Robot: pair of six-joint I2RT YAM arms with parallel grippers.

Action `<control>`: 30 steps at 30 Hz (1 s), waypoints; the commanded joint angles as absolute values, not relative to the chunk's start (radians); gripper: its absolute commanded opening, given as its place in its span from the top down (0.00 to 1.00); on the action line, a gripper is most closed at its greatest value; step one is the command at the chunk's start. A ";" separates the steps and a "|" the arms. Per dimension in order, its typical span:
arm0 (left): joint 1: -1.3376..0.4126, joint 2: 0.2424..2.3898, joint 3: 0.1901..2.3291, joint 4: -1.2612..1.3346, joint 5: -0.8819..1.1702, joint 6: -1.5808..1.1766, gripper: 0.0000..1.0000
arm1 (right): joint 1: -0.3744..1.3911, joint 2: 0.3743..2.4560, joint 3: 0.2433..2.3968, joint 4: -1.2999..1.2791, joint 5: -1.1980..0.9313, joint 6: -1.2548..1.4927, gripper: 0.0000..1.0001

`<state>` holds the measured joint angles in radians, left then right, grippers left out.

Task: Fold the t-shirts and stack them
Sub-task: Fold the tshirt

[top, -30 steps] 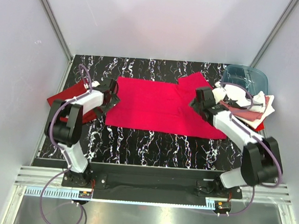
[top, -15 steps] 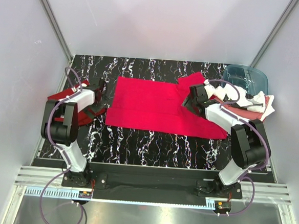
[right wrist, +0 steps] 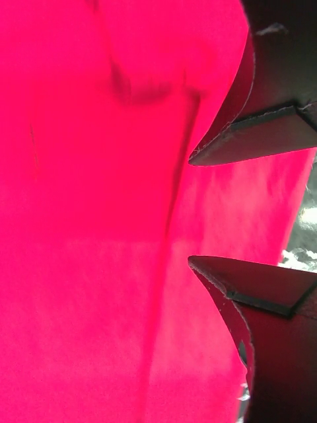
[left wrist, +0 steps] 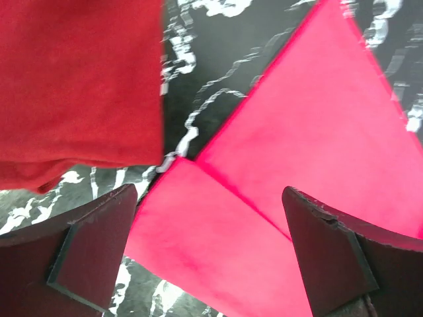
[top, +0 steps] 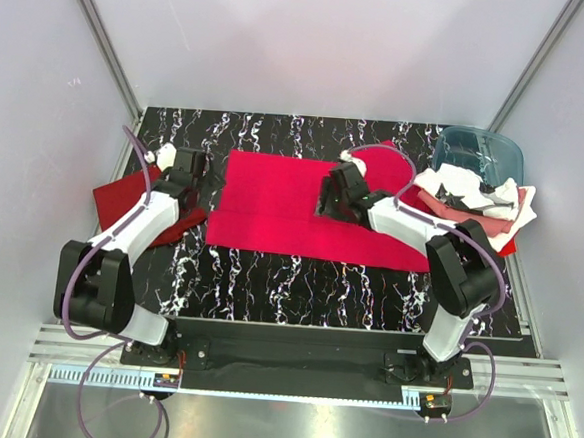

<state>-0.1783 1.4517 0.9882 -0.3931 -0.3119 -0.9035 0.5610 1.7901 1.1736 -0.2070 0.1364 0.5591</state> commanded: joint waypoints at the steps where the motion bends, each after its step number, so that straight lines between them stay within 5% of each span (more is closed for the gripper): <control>1: -0.179 1.420 0.969 -0.299 -0.252 -0.856 0.01 | 0.629 1.812 1.245 -0.219 0.098 0.479 0.36; 15: -0.219 1.358 0.937 -0.245 -0.087 -0.854 0.01 | 0.808 2.003 1.423 -0.371 0.152 0.417 0.37; 30: -0.216 1.379 0.966 -0.272 -0.153 -0.818 0.01 | 0.991 2.123 1.569 -0.558 0.097 0.368 0.38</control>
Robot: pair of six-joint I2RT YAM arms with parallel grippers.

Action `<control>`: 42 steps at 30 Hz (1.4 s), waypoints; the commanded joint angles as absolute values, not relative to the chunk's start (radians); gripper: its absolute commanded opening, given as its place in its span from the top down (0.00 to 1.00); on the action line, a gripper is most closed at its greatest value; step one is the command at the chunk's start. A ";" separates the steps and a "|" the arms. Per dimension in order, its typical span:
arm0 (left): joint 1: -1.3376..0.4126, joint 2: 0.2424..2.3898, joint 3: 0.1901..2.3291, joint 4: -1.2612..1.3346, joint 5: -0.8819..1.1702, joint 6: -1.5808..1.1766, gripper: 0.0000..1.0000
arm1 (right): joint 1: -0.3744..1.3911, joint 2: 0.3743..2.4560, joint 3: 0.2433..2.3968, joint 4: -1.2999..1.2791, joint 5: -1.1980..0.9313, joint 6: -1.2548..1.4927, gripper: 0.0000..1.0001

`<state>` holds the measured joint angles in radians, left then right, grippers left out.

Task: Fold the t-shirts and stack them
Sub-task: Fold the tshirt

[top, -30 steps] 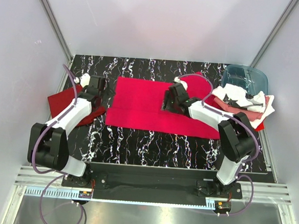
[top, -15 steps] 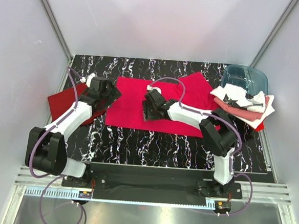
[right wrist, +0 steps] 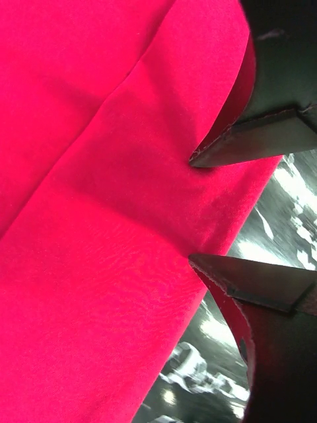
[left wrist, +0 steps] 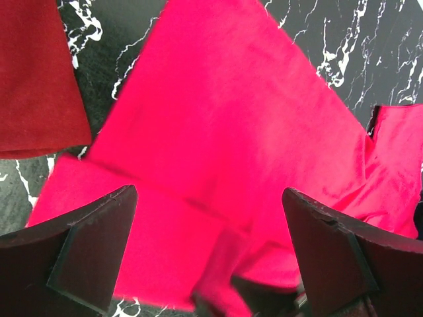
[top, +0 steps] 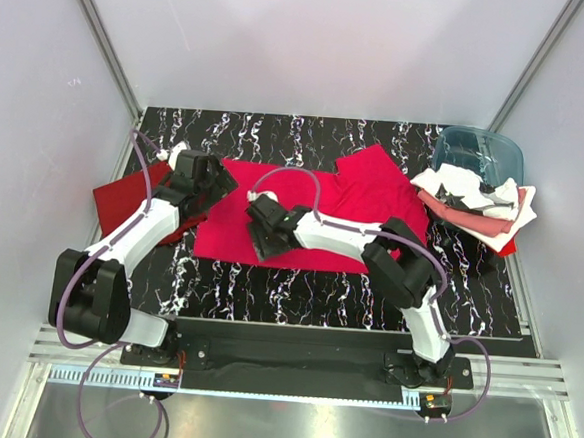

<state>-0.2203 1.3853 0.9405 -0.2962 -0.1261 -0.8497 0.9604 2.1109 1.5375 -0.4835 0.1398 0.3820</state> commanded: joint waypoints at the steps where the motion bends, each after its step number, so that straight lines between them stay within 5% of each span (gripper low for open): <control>1: -0.216 1.390 0.966 -0.270 -0.156 -0.813 0.01 | 1.003 2.108 1.563 -0.558 0.095 0.370 0.38; 10: -0.160 1.538 1.012 -0.219 -0.125 -0.834 0.01 | 0.968 1.869 1.459 -0.492 0.223 0.385 0.31; 18: -0.107 1.785 1.210 -0.273 -0.152 -0.861 0.03 | 0.740 1.784 1.456 -0.474 0.124 0.413 0.32; 32: -0.074 2.158 1.695 -0.546 -0.238 -0.874 0.07 | 0.284 2.015 1.632 -0.341 0.077 0.463 0.34; 42: -0.069 2.238 1.827 -0.568 -0.204 -0.867 0.15 | 0.236 2.328 2.057 -0.523 0.218 0.333 0.32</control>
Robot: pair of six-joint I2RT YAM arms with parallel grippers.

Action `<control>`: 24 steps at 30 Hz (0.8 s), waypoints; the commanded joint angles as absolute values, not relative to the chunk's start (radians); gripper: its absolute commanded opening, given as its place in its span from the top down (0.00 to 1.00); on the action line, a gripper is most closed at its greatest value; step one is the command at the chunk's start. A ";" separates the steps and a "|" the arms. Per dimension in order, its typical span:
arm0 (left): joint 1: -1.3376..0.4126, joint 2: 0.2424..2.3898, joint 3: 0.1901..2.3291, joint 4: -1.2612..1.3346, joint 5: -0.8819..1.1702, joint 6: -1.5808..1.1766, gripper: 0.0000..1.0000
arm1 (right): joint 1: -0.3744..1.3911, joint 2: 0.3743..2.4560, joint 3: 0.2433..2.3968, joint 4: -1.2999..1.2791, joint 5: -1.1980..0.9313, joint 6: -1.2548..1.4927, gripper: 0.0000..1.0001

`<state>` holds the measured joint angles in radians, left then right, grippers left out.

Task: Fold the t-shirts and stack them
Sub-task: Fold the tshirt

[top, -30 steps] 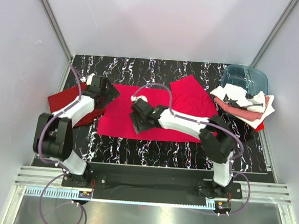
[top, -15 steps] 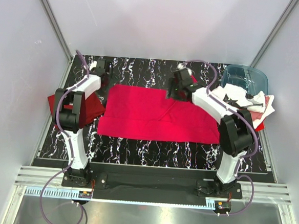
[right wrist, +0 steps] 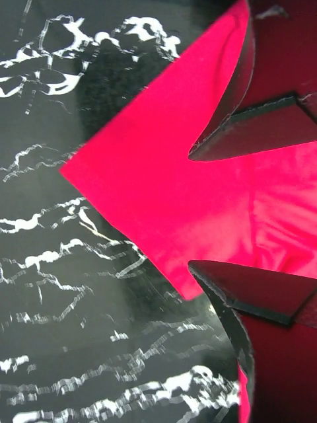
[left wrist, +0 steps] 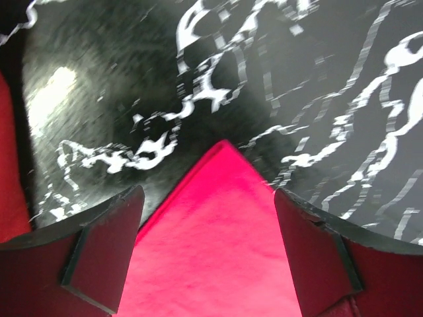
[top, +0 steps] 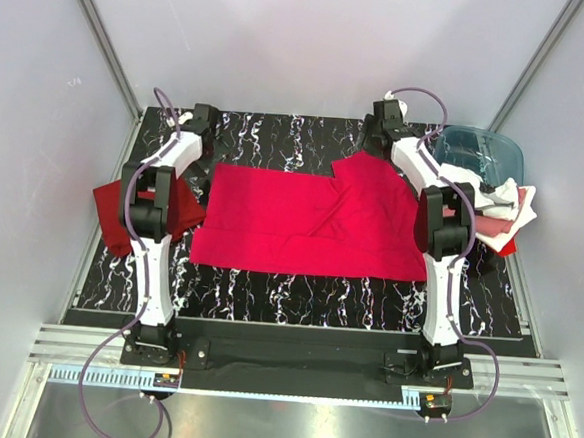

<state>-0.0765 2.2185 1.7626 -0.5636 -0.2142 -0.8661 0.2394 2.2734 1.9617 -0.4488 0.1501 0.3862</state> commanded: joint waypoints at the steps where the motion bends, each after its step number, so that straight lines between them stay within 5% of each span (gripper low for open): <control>1: -0.068 2.258 1.838 -0.572 -0.181 -0.867 0.17 | 0.232 2.350 2.066 -0.525 0.216 0.327 0.32; 11: -0.067 2.333 1.905 -0.612 -0.181 -0.864 0.37 | 0.207 2.375 2.069 -0.499 0.224 0.321 0.32; 22: -0.069 2.353 1.934 -0.650 -0.195 -0.853 0.80 | 0.161 2.408 2.088 -0.526 0.187 0.327 0.32; 24: -0.069 2.352 1.928 -0.644 -0.196 -0.844 0.96 | 0.152 2.411 2.092 -0.531 0.173 0.328 0.32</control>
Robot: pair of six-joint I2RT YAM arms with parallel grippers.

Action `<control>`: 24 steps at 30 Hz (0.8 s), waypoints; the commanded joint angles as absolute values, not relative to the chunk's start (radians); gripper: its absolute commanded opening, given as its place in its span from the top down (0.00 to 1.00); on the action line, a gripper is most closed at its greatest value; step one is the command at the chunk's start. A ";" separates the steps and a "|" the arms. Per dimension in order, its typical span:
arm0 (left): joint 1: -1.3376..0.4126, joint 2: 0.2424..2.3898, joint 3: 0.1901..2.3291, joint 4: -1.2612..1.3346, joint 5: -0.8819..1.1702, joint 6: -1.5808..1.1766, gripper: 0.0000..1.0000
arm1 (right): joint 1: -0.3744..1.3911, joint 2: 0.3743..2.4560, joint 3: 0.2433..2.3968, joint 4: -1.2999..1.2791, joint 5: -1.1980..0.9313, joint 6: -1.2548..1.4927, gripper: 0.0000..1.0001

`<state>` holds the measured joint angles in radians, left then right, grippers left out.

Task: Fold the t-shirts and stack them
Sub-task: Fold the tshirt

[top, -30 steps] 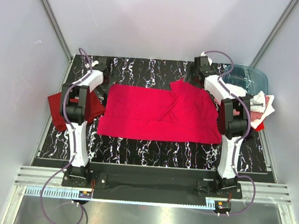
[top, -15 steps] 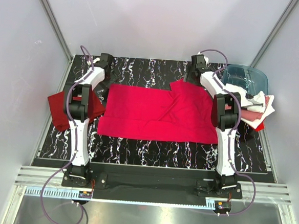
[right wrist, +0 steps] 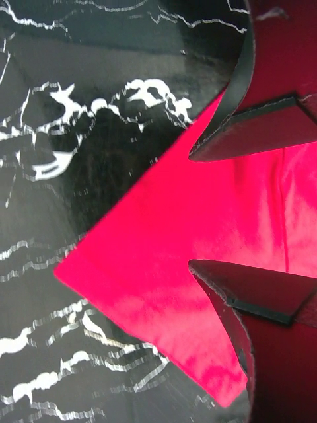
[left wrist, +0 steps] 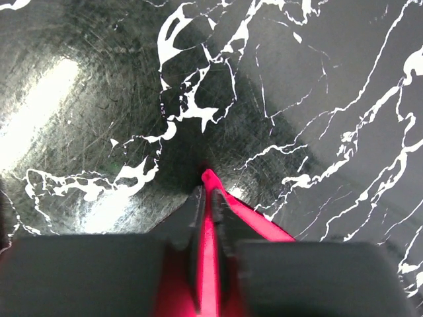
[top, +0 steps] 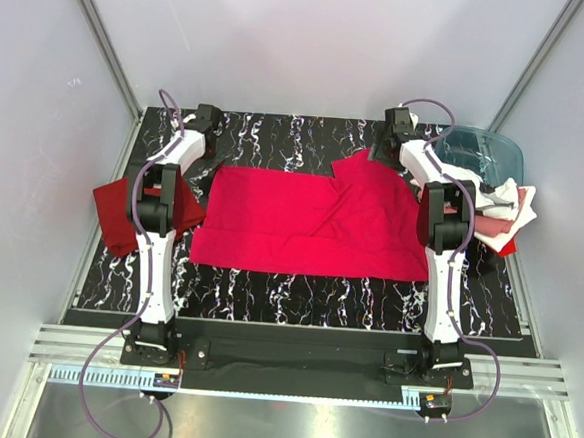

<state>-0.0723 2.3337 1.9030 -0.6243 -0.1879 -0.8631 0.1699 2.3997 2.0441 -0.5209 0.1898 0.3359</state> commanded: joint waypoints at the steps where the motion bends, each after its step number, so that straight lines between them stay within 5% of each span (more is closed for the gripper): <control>1: -0.069 2.347 1.925 -0.641 -0.196 -0.844 1.00 | 0.150 2.416 2.095 -0.538 0.167 0.330 0.32; 24: -0.063 2.315 1.847 -0.555 -0.155 -0.834 1.00 | 0.127 2.729 2.589 -0.753 0.107 0.291 0.25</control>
<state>-0.0708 2.3249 1.8671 -0.5495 -0.1776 -0.8455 0.1307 2.6987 2.5282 -0.7033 0.1253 0.2920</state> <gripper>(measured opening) 0.017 0.750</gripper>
